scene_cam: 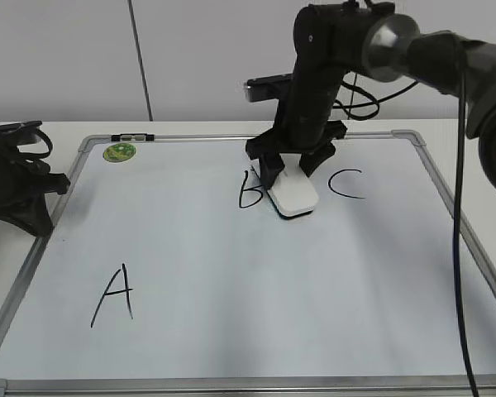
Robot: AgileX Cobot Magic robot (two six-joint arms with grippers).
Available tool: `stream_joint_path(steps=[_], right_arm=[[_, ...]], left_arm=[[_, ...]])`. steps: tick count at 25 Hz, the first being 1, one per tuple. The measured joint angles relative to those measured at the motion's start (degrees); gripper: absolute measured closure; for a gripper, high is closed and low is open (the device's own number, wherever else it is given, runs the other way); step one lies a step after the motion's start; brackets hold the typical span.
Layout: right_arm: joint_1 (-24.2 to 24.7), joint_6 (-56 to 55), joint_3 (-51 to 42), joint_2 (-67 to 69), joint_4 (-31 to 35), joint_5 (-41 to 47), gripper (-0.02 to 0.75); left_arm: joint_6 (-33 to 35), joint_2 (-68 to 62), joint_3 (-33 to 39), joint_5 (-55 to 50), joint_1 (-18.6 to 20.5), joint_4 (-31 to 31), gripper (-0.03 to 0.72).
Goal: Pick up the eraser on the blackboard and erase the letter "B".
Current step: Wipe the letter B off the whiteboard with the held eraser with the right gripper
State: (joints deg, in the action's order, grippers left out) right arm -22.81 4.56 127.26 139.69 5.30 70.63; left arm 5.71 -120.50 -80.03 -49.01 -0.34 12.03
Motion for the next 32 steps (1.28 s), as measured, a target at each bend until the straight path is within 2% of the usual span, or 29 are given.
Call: stream_joint_path(steps=[9,18,24,28,32], right_arm=[[0.00,0.00,0.38,1.88,-0.03,-1.43,0.195],[0.00,-0.11,0.38,2.39,-0.13,-8.97,0.195],[0.00,0.74,0.50,2.77,0.54,-8.74,0.195],[-1.72,1.18,0.83,2.88,-0.46,-7.66,0.195],[-6.38,1.18,0.83,2.88,-1.14,-7.21,0.195]], left_arm=[[0.00,0.00,0.00,0.00,0.00,0.00,0.676],[0.00,0.00,0.00,0.00,0.00,0.00,0.674],[0.00,0.00,0.00,0.00,0.00,0.00,0.674],[0.00,0.00,0.00,0.00,0.00,0.00,0.674],[0.00,0.00,0.00,0.00,0.00,0.00,0.674]])
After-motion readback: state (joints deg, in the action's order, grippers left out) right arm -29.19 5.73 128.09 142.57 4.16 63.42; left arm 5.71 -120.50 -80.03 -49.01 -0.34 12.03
